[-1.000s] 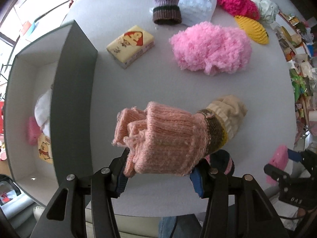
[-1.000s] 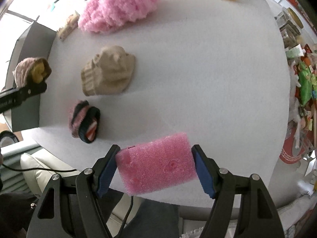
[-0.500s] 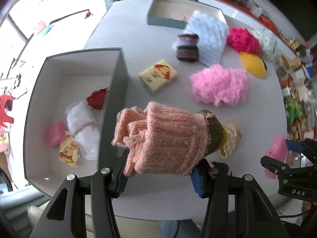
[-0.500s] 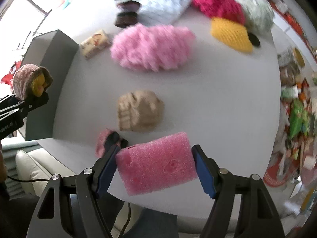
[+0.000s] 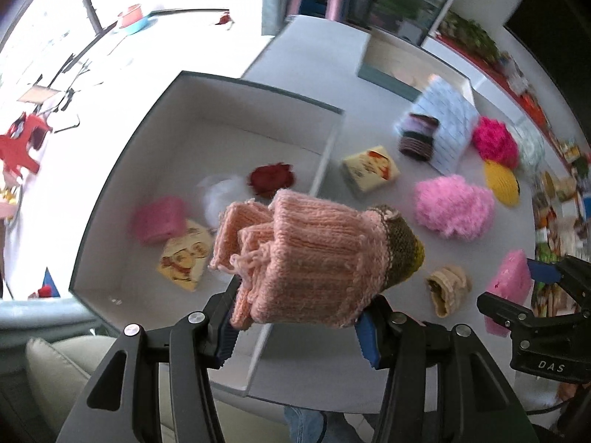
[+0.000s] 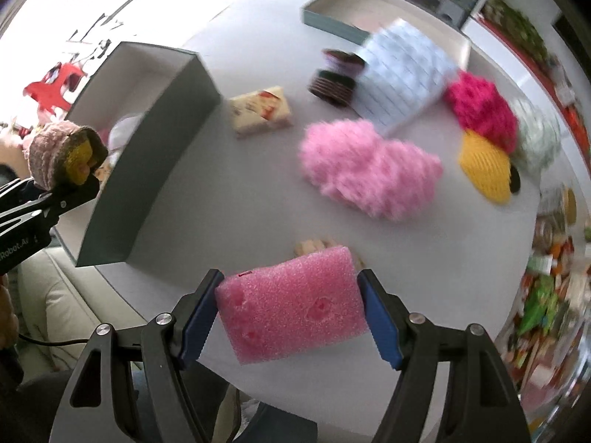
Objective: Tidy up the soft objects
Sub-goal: 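Carry the knitted sleeve and pink sponge over the grey box with both tools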
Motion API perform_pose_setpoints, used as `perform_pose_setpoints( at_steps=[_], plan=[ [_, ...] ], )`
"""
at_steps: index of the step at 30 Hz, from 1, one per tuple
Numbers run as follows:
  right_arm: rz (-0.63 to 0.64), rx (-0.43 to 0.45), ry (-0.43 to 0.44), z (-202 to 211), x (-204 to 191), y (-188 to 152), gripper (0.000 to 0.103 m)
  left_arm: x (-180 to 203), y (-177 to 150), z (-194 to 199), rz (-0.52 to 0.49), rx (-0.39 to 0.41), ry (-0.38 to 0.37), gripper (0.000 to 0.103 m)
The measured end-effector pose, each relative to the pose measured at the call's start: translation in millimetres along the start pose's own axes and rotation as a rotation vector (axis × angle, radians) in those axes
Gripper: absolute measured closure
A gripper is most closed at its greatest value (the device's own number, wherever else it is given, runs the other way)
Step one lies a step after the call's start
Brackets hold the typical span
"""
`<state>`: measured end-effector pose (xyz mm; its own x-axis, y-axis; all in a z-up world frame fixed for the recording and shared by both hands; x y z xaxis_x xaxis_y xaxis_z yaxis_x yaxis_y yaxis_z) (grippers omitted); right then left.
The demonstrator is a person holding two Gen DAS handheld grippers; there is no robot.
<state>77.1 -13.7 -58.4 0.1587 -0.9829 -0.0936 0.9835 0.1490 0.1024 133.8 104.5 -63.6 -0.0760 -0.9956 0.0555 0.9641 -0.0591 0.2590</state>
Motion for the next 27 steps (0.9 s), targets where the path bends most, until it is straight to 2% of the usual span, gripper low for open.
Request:
perform_pose_setpoints(
  at_steps=[18, 27],
  plan=[
    [0.266, 0.067, 0.026, 10, -114, 76, 0.026, -99, -12, 3, 0.242, 0.032, 0.099, 0.049],
    [0.350, 0.082, 0.052, 2, -161, 109, 0.026, -121, -13, -8, 0.321, 0.019, 0.123, 0.049]
  ],
)
Point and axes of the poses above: each gripper's, at about its wrist camera, not at the fingertips, and z roughly against the way its jaws point, x to its right, y to its top, the point moved 1 cm from there along -z, roughly the way its jaws point, and after that the axes turned 3 degrees about y, right-handed, at the moved point
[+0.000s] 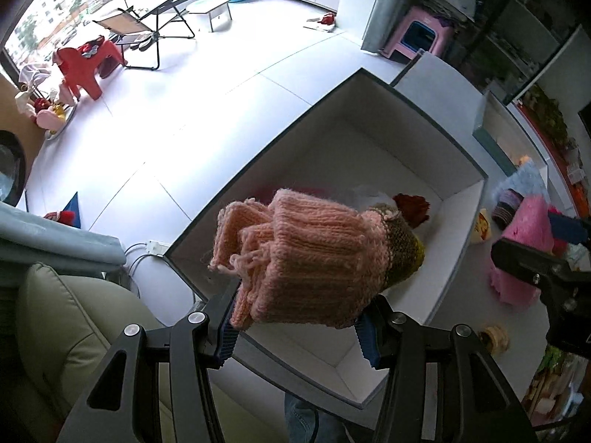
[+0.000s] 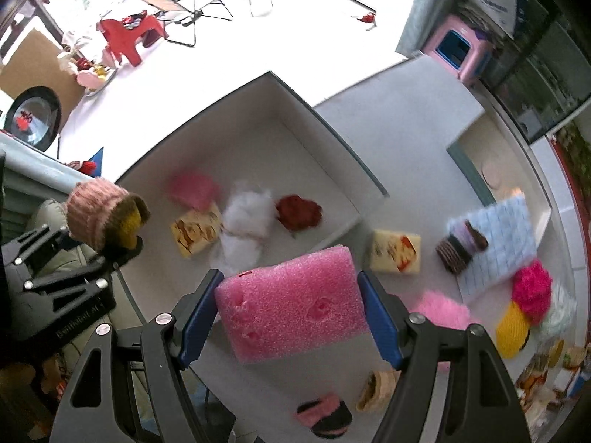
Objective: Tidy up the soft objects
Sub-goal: 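Carry the knitted sleeve and pink sponge over the grey box with both tools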
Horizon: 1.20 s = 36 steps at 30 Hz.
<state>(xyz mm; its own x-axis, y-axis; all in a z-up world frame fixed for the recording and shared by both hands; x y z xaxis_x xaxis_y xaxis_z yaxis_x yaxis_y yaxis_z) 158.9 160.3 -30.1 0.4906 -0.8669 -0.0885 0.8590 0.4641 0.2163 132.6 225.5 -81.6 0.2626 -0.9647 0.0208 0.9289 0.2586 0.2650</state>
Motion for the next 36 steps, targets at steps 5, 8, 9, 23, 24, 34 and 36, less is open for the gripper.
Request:
perform_pose_setpoints(
  at_steps=[5, 8, 9, 23, 24, 34, 36],
  plan=[
    [0.006, -0.010, 0.010, -12, -6, 16, 0.026, -3, 5, -7, 0.010, -0.004, 0.004, 0.049],
    [0.002, -0.021, 0.016, -18, -7, 23, 0.026, -6, 9, -9, 0.018, -0.006, 0.003, 0.049],
    [0.002, -0.024, 0.016, -20, -7, 26, 0.026, -5, 11, -10, 0.019, -0.007, 0.004, 0.049],
    [0.005, -0.060, 0.003, -44, -5, 44, 0.026, -5, 18, -27, 0.022, -0.035, 0.012, 0.049],
    [0.006, -0.064, 0.003, -46, -5, 45, 0.026, -4, 18, -28, 0.022, -0.038, 0.013, 0.049],
    [0.016, -0.095, 0.007, -61, -6, 49, 0.026, 1, 23, -39, 0.013, -0.063, 0.025, 0.049],
    [0.018, -0.102, 0.008, -64, -6, 49, 0.026, 2, 23, -41, 0.011, -0.067, 0.030, 0.049]
  ],
)
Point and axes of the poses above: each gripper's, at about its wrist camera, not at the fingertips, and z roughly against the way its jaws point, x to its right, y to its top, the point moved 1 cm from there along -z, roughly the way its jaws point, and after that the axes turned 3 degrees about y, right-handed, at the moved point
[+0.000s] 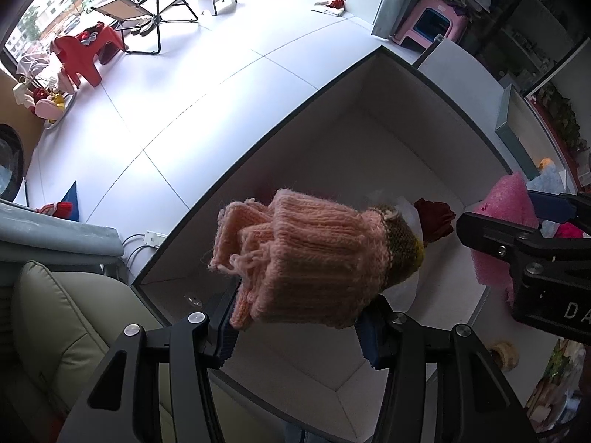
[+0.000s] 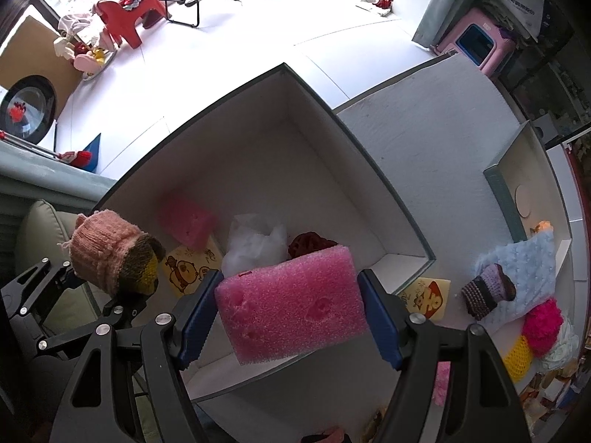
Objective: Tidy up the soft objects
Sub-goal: 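Carry the knitted sleeve and pink sponge over the grey box with both tools, then open both tools to drop the sleeve and sponge into the box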
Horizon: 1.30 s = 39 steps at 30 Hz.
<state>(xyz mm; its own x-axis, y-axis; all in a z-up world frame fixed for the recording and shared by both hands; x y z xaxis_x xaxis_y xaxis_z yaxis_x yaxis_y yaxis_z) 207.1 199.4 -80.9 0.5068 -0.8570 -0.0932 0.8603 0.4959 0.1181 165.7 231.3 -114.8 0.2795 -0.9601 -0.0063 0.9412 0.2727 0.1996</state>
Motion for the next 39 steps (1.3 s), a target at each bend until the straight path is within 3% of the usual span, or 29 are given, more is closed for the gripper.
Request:
perform_pose_setpoints(
  at_steps=[24, 27, 29, 31, 32, 39],
  plan=[
    [-0.014, -0.030, 0.005, -14, 7, 0, 0.026, 7, 3, -10, -0.030, -0.022, 0.030, 0.049],
    [-0.017, -0.032, 0.020, -15, 8, -1, 0.025, 6, 1, -10, -0.022, -0.024, 0.034, 0.036],
    [-0.022, -0.029, 0.032, -15, 10, -2, 0.022, 5, 1, -8, -0.015, -0.017, 0.043, 0.013],
    [-0.027, -0.027, 0.032, -15, 11, -3, 0.011, 5, 1, -7, -0.010, -0.008, 0.049, 0.001],
    [-0.032, -0.025, 0.034, -14, 12, -4, 0.000, 5, 1, -6, -0.009, -0.004, 0.052, 0.001],
    [-0.048, 0.015, 0.025, -9, 20, -15, 0.000, 6, -5, -9, -0.026, -0.024, 0.046, 0.001]
  ],
)
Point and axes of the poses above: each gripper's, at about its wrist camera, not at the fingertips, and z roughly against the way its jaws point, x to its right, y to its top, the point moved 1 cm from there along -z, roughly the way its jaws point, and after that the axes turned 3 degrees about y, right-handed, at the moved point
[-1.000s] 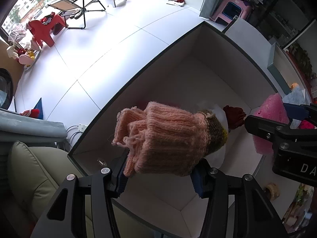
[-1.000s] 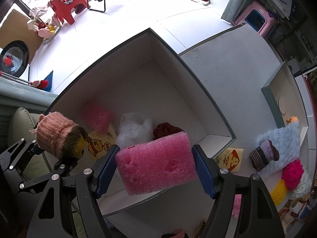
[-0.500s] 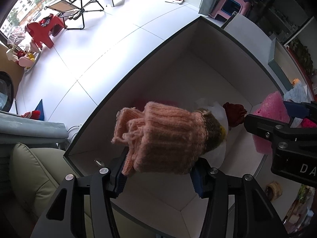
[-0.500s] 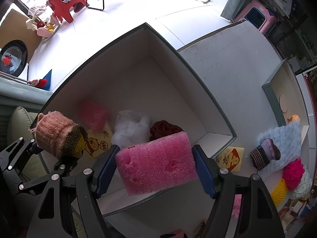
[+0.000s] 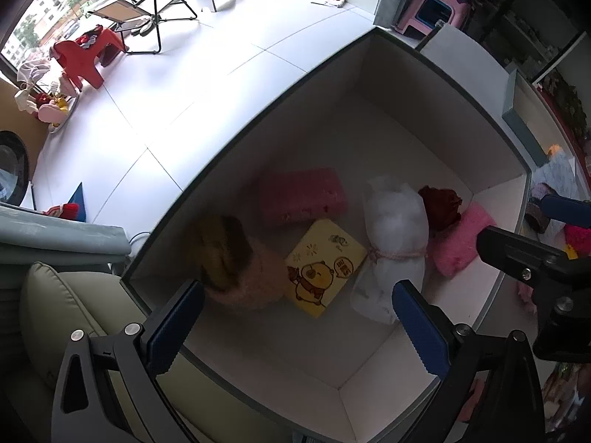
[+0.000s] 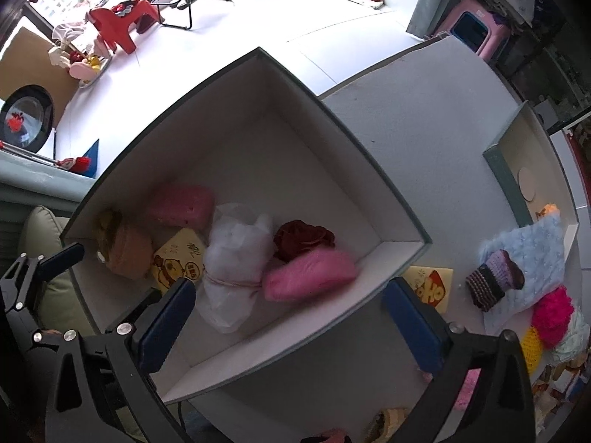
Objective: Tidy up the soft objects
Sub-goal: 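Open both tools to drop the sleeve and sponge into the box, then move both tools back toward the remaining soft objects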
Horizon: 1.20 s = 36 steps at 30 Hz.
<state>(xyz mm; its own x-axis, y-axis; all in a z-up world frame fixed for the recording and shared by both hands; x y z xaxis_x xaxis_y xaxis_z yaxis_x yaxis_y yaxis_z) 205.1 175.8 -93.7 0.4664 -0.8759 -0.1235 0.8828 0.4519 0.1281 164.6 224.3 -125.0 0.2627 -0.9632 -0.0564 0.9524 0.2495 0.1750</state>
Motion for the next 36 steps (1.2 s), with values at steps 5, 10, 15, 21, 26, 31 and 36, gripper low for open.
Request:
perform_pose_setpoints(
  at_steps=[5, 10, 15, 21, 26, 31, 36],
  plan=[
    [-0.015, -0.037, 0.020, -7, 4, -15, 0.000, 5, -8, -5, -0.028, -0.023, 0.002, 0.001],
    [0.008, -0.061, -0.005, -14, -1, -25, 0.000, 9, -19, -9, -0.054, -0.040, 0.003, 0.001],
    [-0.023, -0.085, -0.138, -21, 7, -26, 0.000, 14, -28, -14, -0.079, -0.064, 0.001, 0.001],
    [-0.114, -0.158, -0.139, -38, 22, -42, 0.000, 19, -34, -17, -0.129, -0.063, 0.018, 0.001],
    [-0.154, -0.169, -0.130, -36, 24, -56, 0.000, 20, -34, -19, -0.154, -0.065, 0.032, 0.001],
    [-0.232, -0.152, -0.048, -29, 26, -78, 0.000, 16, -35, -14, -0.187, -0.064, 0.015, 0.001],
    [-0.314, -0.017, 0.036, 1, 46, -102, 0.000, 39, -39, 3, -0.280, -0.040, 0.003, 0.001]
  ],
)
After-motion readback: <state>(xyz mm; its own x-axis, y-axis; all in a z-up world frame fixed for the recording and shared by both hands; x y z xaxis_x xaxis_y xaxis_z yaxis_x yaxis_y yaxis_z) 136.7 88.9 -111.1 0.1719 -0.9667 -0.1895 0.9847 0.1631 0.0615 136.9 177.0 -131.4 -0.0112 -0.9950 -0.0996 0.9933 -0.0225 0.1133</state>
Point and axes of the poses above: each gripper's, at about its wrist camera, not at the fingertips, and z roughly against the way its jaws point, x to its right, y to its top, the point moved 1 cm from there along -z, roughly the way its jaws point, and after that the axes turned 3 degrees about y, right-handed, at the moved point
